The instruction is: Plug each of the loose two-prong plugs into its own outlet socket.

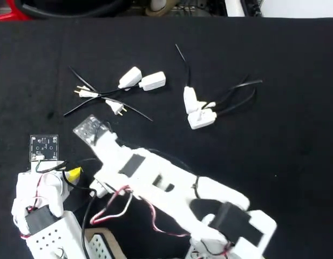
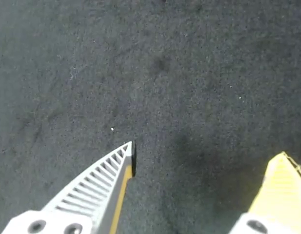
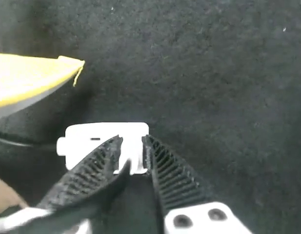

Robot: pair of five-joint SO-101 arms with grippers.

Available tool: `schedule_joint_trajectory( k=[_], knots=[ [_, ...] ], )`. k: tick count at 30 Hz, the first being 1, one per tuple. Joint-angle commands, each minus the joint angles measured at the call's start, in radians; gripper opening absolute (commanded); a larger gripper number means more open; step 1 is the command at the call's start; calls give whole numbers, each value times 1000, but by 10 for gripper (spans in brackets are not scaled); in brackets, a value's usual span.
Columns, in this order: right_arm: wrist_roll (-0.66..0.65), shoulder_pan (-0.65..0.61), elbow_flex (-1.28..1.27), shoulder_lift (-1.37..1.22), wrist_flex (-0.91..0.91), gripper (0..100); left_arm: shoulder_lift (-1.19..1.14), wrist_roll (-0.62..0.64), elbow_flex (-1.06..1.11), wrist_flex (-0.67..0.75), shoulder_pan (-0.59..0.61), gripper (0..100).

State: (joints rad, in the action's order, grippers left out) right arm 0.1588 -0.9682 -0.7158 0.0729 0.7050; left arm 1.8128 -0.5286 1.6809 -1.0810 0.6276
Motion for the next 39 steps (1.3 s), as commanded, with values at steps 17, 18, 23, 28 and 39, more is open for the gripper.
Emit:
schedule_joint_trajectory(
  k=[17, 18, 23, 28, 39],
  knots=[
    [-618, 968, -61, 157, -18, 12, 11, 14, 18, 12, 7, 403],
    [-621, 980, -61, 139, -32, 12, 11, 14, 18, 14, 7, 403],
    [-620, 982, -44, 88, -43, 18, 11, 14, 18, 21, 5, 403],
    [-546, 994, 93, 90, 126, 204, 11, 60, -10, 74, -41, 403],
    [-594, 980, 633, 88, 760, 83, -388, 331, -478, 180, -467, 283]
  ],
)
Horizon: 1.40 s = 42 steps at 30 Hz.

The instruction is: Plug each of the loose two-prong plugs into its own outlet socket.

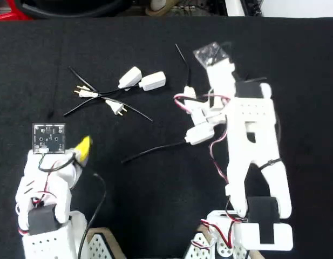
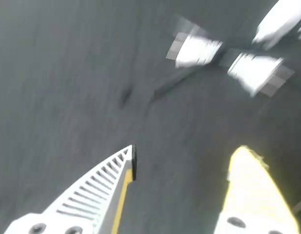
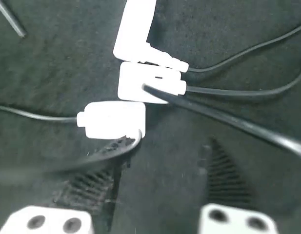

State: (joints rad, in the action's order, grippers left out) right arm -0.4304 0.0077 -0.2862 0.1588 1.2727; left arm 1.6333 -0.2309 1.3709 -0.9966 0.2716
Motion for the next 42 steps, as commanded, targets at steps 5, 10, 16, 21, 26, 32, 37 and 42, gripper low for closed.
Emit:
schedule_joint_trajectory(
  k=[5, 10, 16, 21, 26, 32, 37, 42],
  knots=[
    [0, 8, 285, 4, 295, 18, -786, -25, -470, 262, -255, 283],
    [-5, 28, 228, 4, 290, 12, -1307, -233, -829, 310, -363, 280],
    [-6, 117, 145, 4, 189, 12, -1694, -443, -1175, 318, -415, 278],
    [-6, 132, 90, 2, 126, 12, -1840, -571, -1345, 319, -409, 267],
    [-6, 130, 74, 2, 98, 13, -1847, -623, -1357, 345, -412, 150],
    [-6, 130, 73, -5, 97, 13, -1863, -615, -1372, 399, -257, 135],
    [-3, 129, 74, -5, 97, 13, -1979, -348, -1428, 577, -245, 261],
    [2, 121, 71, -7, 97, 13, -2183, -184, -1667, 537, -242, 295]
  ],
)
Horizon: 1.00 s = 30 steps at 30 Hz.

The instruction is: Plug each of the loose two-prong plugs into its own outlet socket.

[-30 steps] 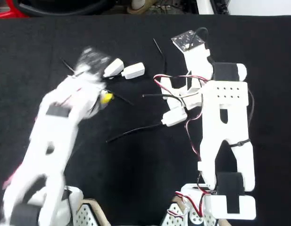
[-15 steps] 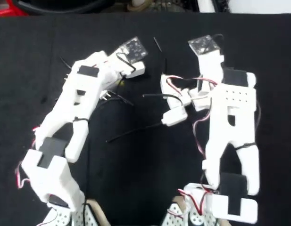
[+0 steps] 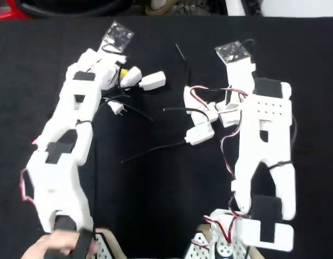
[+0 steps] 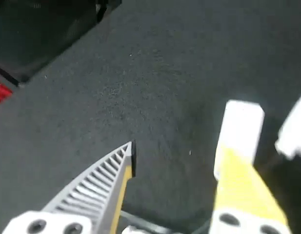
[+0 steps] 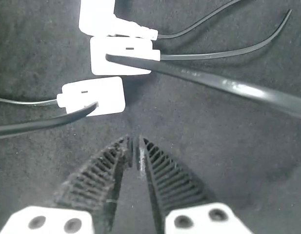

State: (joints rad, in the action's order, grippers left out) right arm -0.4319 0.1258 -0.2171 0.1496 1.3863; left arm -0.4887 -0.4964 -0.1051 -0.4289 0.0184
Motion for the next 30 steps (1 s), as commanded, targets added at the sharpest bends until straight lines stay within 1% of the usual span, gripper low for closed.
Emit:
schedule_joint_trajectory(
  k=[1, 6, 10, 12, 16, 19, 20, 24, 30],
  knots=[
    [3, -8, 2, 2, -17, 13, -106, 98, -262, -74, 12, 295],
    [3, -54, -24, 2, -43, 13, -341, 150, -634, -252, 5, 297],
    [3, -58, -44, 2, -71, 13, -542, 146, -912, -387, -1, 295],
    [5, -58, -44, 2, -69, 13, -623, 130, -1049, -489, -5, 294],
    [5, -58, -47, 2, -69, 13, -729, 109, -1343, -700, 5, 296],
    [5, -58, -47, 2, -69, 13, -783, 138, -1537, -818, 10, 296],
    [5, -58, -47, 2, -69, 13, -790, 153, -1572, -842, 13, 296],
    [5, -55, -47, 2, -69, 13, -773, 158, -1560, -879, 16, 296],
    [5, -55, -48, 2, -69, 13, -740, 98, -1563, -1003, -8, 296]
  ],
)
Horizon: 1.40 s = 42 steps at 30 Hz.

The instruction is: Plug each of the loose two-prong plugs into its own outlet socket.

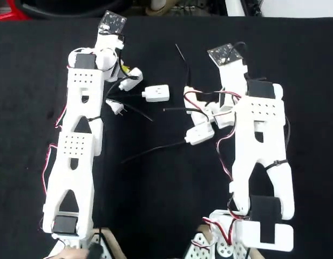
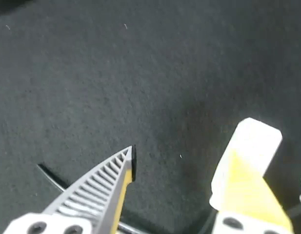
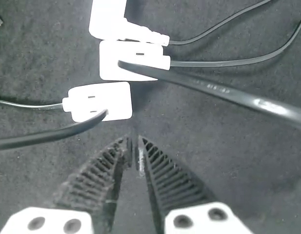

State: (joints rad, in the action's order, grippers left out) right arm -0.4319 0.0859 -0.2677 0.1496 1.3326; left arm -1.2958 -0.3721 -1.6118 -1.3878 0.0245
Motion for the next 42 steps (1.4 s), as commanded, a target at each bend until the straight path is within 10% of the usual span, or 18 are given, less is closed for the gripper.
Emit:
schedule_joint_trajectory(
  k=[1, 9, 28, 36, 42],
  knots=[
    [5, -17, -4, 2, -18, 13, 75, -38, -56, -69, -21, 296],
    [5, -18, -12, 2, -20, 13, 135, -46, -54, -196, -62, 295],
    [5, -15, -27, 2, -23, 13, -118, -115, -35, 51, -77, 292],
    [5, -18, -44, 4, -48, 13, -87, -135, -56, -146, -81, 21],
    [32, -11, -44, 10, -41, 13, 126, 14, -35, -377, -65, 29]
  ],
)
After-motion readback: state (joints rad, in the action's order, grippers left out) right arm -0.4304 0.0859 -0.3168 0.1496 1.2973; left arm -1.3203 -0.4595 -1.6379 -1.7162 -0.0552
